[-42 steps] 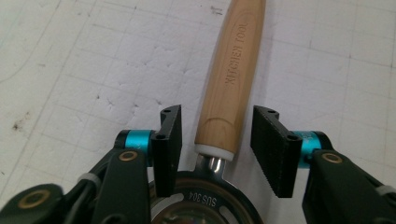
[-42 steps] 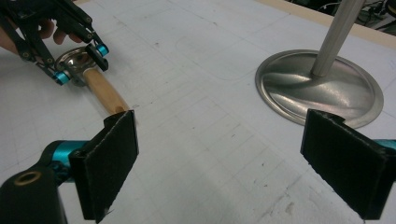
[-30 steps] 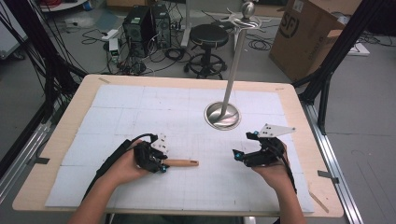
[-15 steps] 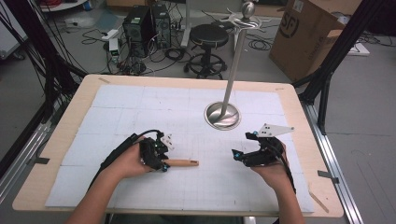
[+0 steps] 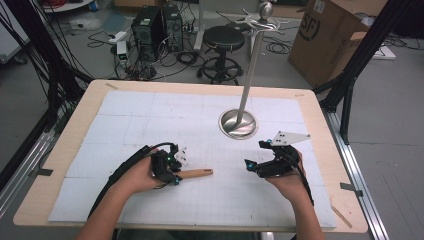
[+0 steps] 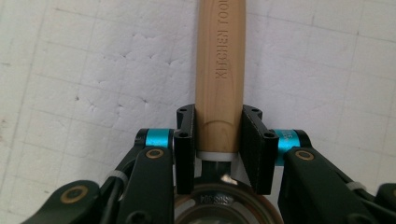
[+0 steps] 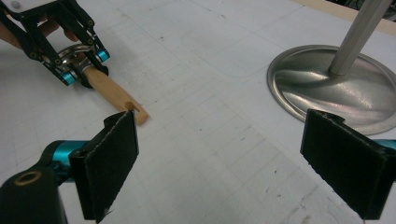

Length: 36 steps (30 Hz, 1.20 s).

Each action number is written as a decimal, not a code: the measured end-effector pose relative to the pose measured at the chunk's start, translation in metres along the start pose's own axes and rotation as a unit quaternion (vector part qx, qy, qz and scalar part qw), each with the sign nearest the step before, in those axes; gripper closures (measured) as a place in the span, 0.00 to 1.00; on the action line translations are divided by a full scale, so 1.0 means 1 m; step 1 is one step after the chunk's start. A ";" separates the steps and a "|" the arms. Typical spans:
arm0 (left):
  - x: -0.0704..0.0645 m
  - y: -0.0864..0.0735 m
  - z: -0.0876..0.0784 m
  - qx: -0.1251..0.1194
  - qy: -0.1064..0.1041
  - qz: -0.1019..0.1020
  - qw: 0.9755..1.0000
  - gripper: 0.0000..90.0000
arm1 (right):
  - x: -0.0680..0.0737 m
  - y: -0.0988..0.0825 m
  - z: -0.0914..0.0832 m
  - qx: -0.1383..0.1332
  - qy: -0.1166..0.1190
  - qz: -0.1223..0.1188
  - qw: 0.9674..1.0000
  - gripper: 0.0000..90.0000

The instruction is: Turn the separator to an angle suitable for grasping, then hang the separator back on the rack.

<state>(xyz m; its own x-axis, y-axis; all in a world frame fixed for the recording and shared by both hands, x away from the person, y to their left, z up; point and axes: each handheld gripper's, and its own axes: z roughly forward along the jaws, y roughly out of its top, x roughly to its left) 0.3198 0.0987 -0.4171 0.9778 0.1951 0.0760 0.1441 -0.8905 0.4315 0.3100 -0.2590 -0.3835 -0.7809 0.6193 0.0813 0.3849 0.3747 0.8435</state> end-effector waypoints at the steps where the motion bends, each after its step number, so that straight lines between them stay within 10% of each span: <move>1: -0.001 -0.004 0.000 -0.013 0.004 0.000 1.000 0.77 | 0.000 0.000 0.000 -0.002 0.002 -0.001 1.000 0.11; 16: -0.005 -0.017 -0.015 -0.064 0.013 -0.019 0.998 0.77 | -0.001 -0.001 -0.001 0.001 0.002 0.001 1.000 0.11; 30: 0.001 -0.031 -0.056 -0.187 0.029 -0.046 0.981 0.76 | 0.000 -0.003 -0.001 0.000 0.003 0.000 1.000 0.11; 36: 0.006 -0.036 -0.064 -0.233 0.023 -0.072 0.970 0.76 | 0.001 -0.004 0.000 0.006 0.005 -0.003 1.000 0.11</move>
<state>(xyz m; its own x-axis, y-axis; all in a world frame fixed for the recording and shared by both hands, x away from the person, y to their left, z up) 0.3111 0.1583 -0.3744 0.9430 0.3323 0.0203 0.1846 -0.5726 0.7988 0.3073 -0.2595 -0.3869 -0.7874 0.6110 0.0816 0.3867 0.3864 0.8373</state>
